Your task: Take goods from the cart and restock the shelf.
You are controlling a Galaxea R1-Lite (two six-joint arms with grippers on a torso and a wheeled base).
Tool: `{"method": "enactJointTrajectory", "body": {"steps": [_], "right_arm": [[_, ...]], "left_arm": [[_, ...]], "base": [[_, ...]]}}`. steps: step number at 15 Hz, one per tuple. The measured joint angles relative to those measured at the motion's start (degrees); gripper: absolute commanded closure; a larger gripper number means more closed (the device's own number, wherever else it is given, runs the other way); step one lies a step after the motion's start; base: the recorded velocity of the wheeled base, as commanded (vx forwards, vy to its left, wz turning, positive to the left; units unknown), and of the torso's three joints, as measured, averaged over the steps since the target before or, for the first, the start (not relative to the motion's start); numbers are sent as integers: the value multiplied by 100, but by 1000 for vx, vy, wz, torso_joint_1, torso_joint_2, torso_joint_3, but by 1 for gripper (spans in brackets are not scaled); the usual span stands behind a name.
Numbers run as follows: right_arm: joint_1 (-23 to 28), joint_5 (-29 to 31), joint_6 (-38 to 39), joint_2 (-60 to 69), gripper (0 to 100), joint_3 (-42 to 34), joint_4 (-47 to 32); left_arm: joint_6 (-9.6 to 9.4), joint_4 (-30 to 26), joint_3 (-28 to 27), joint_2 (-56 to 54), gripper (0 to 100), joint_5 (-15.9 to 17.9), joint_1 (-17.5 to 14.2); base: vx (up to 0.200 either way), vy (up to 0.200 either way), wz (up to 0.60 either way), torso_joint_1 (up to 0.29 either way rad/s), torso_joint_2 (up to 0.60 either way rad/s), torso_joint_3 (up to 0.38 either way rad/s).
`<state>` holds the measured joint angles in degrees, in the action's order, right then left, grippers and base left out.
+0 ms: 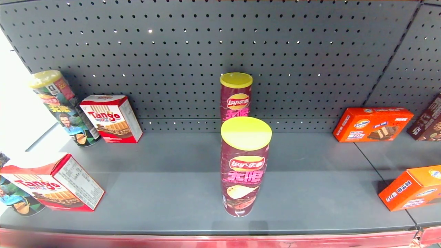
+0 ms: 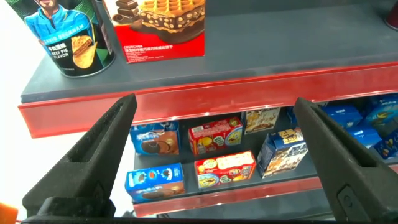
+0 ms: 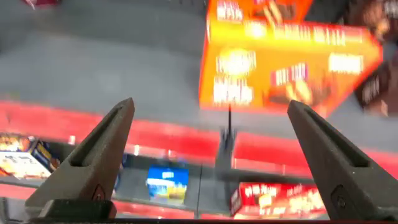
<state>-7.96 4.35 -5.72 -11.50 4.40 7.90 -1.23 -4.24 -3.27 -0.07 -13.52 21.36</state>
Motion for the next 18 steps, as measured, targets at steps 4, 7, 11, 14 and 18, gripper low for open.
{"method": "enactJointTrajectory", "body": {"steps": [4,7,11,14,18], "right_arm": [[17,200,510,511,0,-413,-457],[16,22,572,602,0,-430,-847],[11,-110,540,631,0,-435,-790],[85,-118,545,629,0,-435,-812],[814,-132,562,863,0,-435,-790]], "left_arm": [[0,15,7,0,0,-41,-2],[1,4,10,0,0,-33,-4],[33,26,7,0,0,-180,-9],[183,17,16,0,0,-254,0],[169,23,7,0,0,-271,0]], "base": [[0,0,0,0,0,0],[0,0,0,0,0,0],[0,0,0,0,0,0],[0,0,0,0,0,0],[0,0,0,0,0,0]]}}
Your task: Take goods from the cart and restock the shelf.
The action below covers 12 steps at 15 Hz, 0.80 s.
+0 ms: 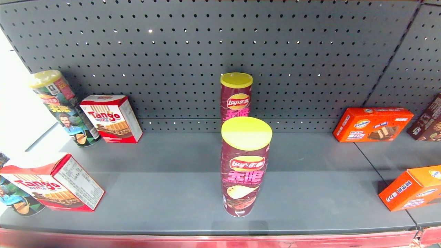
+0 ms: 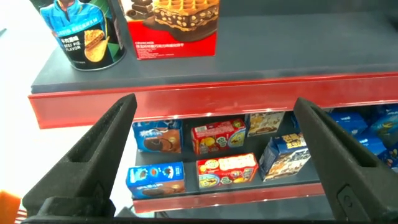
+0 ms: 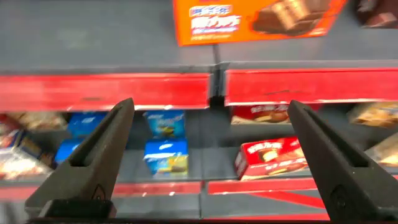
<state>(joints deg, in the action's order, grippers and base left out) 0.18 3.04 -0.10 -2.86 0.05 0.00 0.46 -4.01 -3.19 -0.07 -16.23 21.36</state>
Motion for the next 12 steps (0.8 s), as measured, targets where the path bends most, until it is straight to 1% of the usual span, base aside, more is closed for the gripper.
{"method": "enactJointTrajectory", "body": {"steps": [1,2,3,4,5,6,8,9,11,12], "right_arm": [[-13,-4,-1,107,0,0,2],[-18,-4,0,166,0,0,5],[-21,-6,-4,213,0,-5,7],[-23,-4,-4,238,0,-5,7],[-28,-4,-1,257,0,-5,5],[-28,-4,-4,271,0,-5,7],[-28,-4,-6,282,0,-5,7],[-26,-4,-4,284,0,-5,7],[-26,-4,-4,286,0,-5,7],[-26,-4,-4,286,0,-5,7]], "left_arm": [[-68,2,6,0,0,-6,-13],[-188,2,9,0,0,-9,-28],[-434,0,9,0,0,-22,-77],[-757,-4,9,0,0,-84,-118],[-1139,-9,-9,0,0,-139,-149],[-1291,-11,-22,0,0,-140,-163],[-1262,-34,-33,0,0,-95,-121],[-1139,-22,-33,0,0,-5,-85],[-1014,7,-30,0,0,123,-48],[-621,51,-7,0,0,162,-44]], "base": [[0,0,0,0,0,0],[0,0,0,0,0,0],[0,0,0,0,0,0],[0,0,0,0,0,0],[0,0,0,0,0,0],[0,0,0,0,0,0],[0,0,0,0,0,0],[0,0,0,0,0,0],[0,0,0,0,0,0],[0,0,0,0,0,0]]}}
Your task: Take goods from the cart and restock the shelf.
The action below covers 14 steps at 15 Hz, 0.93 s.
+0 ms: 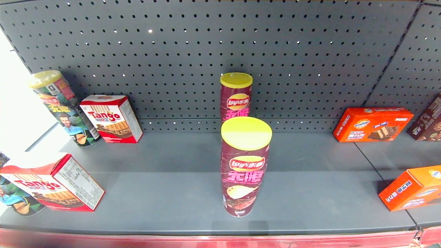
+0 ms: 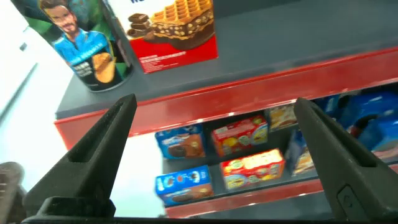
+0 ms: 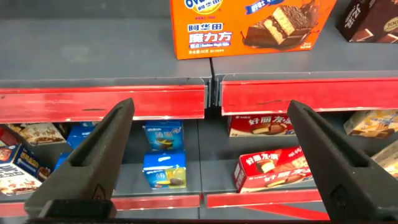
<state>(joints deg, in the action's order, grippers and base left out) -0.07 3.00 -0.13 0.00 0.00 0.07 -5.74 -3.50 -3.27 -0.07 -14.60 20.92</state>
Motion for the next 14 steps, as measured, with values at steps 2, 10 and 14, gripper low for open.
{"method": "enactJointTrajectory", "body": {"steps": [2,10,14], "right_arm": [[5,0,-2,0,0,0,-2],[0,0,2,0,0,0,0],[2,0,2,0,0,0,0]], "left_arm": [[126,60,38,0,0,67,7],[219,516,254,404,0,766,-1681],[202,368,313,310,0,1291,-2208]], "base": [[0,0,0,0,0,0],[0,0,0,0,0,0],[0,0,0,0,0,0]]}}
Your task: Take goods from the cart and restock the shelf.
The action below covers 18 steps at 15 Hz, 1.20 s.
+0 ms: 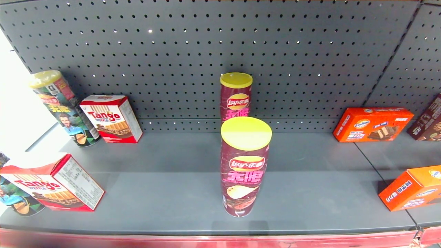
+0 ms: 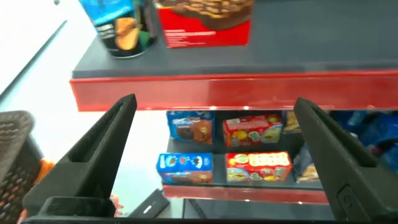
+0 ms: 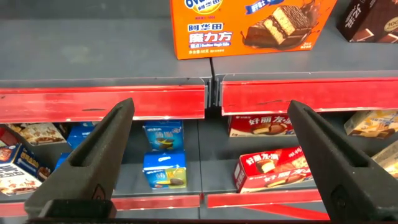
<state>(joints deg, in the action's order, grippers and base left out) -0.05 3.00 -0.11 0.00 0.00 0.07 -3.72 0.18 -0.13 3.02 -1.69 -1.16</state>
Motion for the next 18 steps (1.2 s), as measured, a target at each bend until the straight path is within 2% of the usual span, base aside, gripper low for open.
{"method": "enactJointTrajectory", "body": {"steps": [4,5,6,7,8,10,11,12,13,14,15,18], "right_arm": [[-2,0,-2,0,0,0,0],[-2,0,-2,0,0,0,0],[-2,0,0,0,0,0,0],[-2,0,0,0,0,0,0],[2,0,-2,0,0,0,0],[0,0,-2,0,0,0,0],[-5,0,-5,0,0,0,0],[-5,0,-5,0,0,0,0],[-5,0,-5,0,0,0,0],[-2,0,-5,0,0,0,0],[-2,0,-5,0,0,0,0],[-2,0,-5,0,0,0,0]], "left_arm": [[-18,-37,13,-208,0,83,94],[30,-37,13,-226,0,80,98],[206,-37,13,-236,0,85,105],[288,-37,13,-243,0,140,105],[189,-37,13,-247,0,169,108],[123,-37,13,-254,0,-82,108],[-27,-34,13,-258,0,39,108],[-107,-37,13,-258,0,347,108],[-156,-43,13,-256,0,711,108],[-194,-56,13,-254,0,831,118],[-202,-65,9,-254,0,829,126],[-40,-51,9,-250,0,700,127]], "base": [[0,0,0,0,0,0],[0,0,0,0,0,0],[0,0,0,0,0,0],[0,0,0,0,0,0],[0,0,0,0,0,0],[0,0,0,0,0,0],[0,0,0,0,0,0],[0,0,0,0,0,0],[0,0,0,0,0,0],[0,0,0,0,0,0],[0,0,0,0,0,0],[0,0,0,0,0,0]]}}
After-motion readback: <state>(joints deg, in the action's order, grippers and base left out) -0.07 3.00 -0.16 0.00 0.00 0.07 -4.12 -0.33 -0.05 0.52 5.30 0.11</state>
